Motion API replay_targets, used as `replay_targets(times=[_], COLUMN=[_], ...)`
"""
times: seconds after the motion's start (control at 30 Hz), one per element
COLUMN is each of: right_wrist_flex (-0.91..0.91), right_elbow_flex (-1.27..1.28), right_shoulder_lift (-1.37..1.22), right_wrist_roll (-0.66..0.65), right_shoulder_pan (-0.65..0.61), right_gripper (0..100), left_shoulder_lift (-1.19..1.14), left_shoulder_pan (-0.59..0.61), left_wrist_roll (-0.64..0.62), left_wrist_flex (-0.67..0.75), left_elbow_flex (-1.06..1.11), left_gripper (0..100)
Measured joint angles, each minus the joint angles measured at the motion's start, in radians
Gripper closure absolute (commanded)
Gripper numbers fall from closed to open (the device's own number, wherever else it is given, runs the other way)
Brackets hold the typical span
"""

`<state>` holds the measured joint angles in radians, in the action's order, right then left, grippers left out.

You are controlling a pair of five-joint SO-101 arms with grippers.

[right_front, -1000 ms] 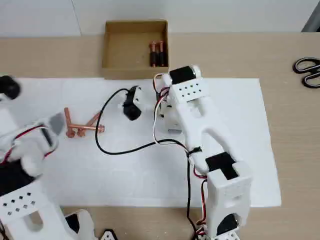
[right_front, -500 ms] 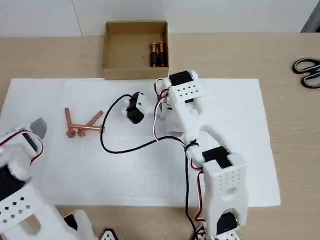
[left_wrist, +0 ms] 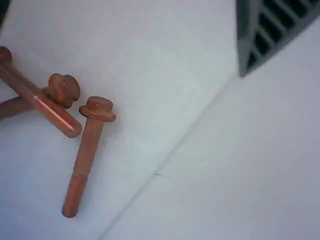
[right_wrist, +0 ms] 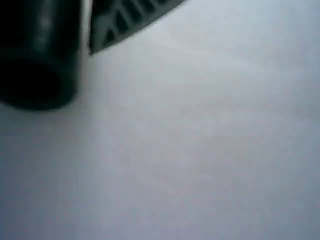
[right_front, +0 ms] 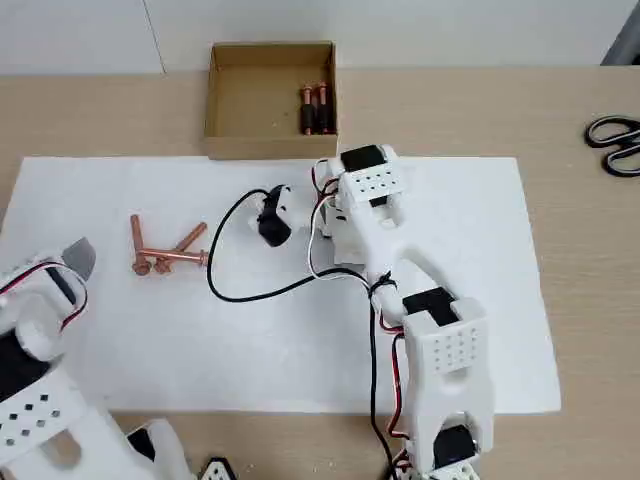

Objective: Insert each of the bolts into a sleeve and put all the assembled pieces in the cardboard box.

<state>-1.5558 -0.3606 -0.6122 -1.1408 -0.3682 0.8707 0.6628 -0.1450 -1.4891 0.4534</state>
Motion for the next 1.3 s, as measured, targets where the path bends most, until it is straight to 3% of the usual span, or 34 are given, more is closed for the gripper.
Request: replay_targets(times=[0.47, 0.8, 1.0, 1.17, 1.3], right_wrist_flex=[-0.068, -0.064, 0.011, 0.054, 0.054], right_elbow_flex=[0.017, 0.017, 0.017, 0.017, 0.015], right_shoulder_lift=[0.112, 0.19, 0.089, 0.012, 0.009], right_wrist_roll=[0.189, 0.671, 0.941, 1.051, 1.071], right_shoulder_pan=[0.086, 0.091, 0.087, 0.091, 0.091], right_gripper=[99.5, 99.5, 99.5, 99.1, 89.5], left_shoulder_lift=[0.0, 0.0, 0.0, 0.0, 0.0], left_shoulder_pan=[0.0, 0.0, -0.055, -0.104, -0.109], left_wrist_roll=[0.0, 0.0, 0.0, 0.0, 0.0], left_wrist_flex=[0.0, 0.0, -0.018, -0.034, -0.034], left_elbow_flex=[0.0, 0.0, 0.0, 0.0, 0.0], left_gripper=[70, 70, 70, 70, 70])
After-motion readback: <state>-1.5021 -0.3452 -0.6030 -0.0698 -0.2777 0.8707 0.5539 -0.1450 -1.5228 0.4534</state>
